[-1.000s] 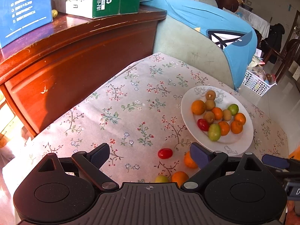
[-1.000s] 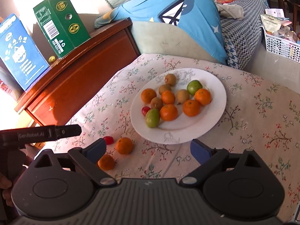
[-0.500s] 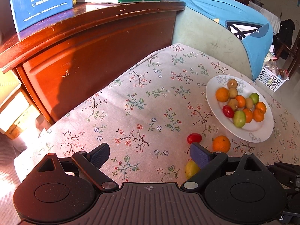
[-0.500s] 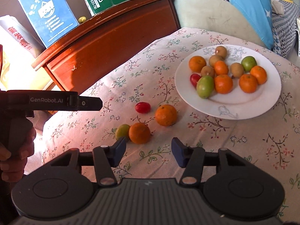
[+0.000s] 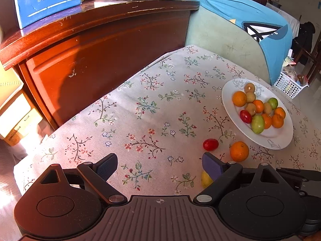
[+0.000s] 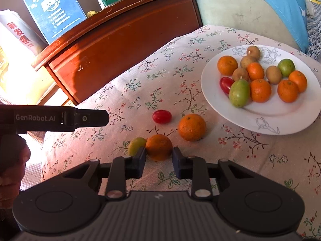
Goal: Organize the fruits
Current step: 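Move both open tools back toward the remaining fruits, then grasp an orange with the right tool while the left tool grasps a green fruit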
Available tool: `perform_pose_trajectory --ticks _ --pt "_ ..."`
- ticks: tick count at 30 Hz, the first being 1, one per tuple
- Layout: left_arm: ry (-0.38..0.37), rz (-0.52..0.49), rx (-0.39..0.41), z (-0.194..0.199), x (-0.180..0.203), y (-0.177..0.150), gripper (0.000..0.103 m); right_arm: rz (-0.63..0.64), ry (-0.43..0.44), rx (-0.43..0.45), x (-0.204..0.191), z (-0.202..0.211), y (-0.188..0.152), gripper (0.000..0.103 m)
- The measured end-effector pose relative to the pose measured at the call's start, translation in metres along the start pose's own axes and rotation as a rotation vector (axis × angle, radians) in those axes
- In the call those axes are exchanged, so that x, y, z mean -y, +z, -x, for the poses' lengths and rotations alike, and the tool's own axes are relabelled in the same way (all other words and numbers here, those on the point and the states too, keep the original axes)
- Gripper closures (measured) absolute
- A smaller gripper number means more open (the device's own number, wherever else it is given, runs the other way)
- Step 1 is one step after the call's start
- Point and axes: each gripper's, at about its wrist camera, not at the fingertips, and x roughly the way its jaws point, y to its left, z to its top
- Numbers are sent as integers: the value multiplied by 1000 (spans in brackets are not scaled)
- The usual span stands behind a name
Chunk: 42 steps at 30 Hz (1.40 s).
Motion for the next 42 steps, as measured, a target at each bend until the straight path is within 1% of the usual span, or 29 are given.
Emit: perform_pose_trajectory --ticks 3,5,13,15,16,17,19,20,21,23,29,30,31,33,35,39,42 --pt "-18 -30 -9 -2 6 -3 11 -20 -11 0 5 6 1 75" --pt "-27 -59 -11 -2 12 -6 11 -37 -34 -4 10 12 2 75" --pt "-75 -199 -31 -8 40 -20 11 -81 -54 10 32 33 -1 75" --pt "-87 -230 -29 -10 48 -24 13 -86 -62 10 34 35 -2 75" --pt "-92 -249 -25 -10 52 -25 16 -90 -63 10 35 36 -3 75" --pt "-98 -261 -26 -12 55 -27 21 -93 -62 11 35 36 -2 75" --pt "-113 -267 -32 -16 58 -28 37 -94 -62 15 36 37 -2 75" --pt "-118 -263 -41 -19 58 -28 49 -95 -62 17 36 38 -2 75" --pt "-117 -259 -47 -21 58 -28 56 -97 -60 20 35 39 -2 75" --pt "-114 -253 -49 -25 57 -28 62 -101 -58 21 36 40 -2 75" --pt "-135 -247 -49 -28 58 -28 64 -100 -58 16 35 38 -2 75" --pt "-138 -252 -50 -28 58 -28 69 -99 -57 16 35 38 -2 75" --pt "-140 -255 -51 -29 59 -29 71 -99 -57 15 35 38 -2 75" --pt "-137 -263 -48 -29 60 -29 78 -100 -58 11 35 37 -3 75" --pt "-135 -257 -48 -29 59 -28 82 -103 -58 9 35 36 -3 75" --pt "-128 -242 -44 -27 58 -27 82 -106 -57 12 35 36 -3 75" --pt "-125 -226 -23 -23 57 -23 82 -113 -52 25 36 39 -2 75"
